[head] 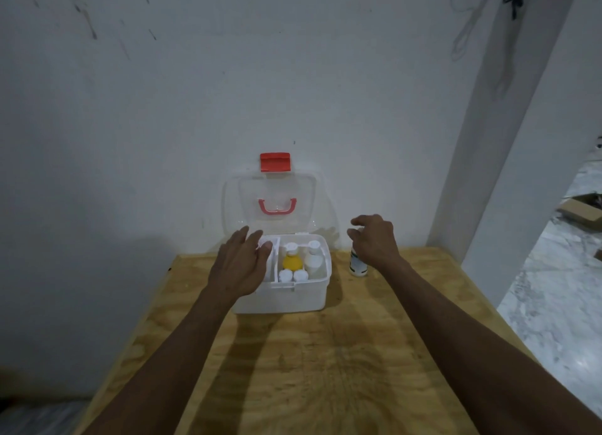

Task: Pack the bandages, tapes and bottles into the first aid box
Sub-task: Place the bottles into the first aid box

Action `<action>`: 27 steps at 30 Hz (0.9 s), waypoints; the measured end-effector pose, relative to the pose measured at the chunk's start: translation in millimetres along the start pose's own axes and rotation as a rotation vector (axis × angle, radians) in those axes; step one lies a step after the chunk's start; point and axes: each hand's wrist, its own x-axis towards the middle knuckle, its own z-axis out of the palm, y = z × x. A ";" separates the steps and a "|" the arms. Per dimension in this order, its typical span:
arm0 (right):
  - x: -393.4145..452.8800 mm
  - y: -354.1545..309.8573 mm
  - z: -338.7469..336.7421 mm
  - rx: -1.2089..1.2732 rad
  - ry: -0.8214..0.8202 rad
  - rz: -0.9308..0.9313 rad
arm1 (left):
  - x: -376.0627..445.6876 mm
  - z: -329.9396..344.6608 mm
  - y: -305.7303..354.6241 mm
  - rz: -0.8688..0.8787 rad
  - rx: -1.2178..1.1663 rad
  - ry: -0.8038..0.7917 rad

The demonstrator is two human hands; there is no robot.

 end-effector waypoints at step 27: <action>16.0 -102.3 -22.1 0.218 0.161 -0.231 | -5.1 7.8 1.8 0.001 0.174 -0.104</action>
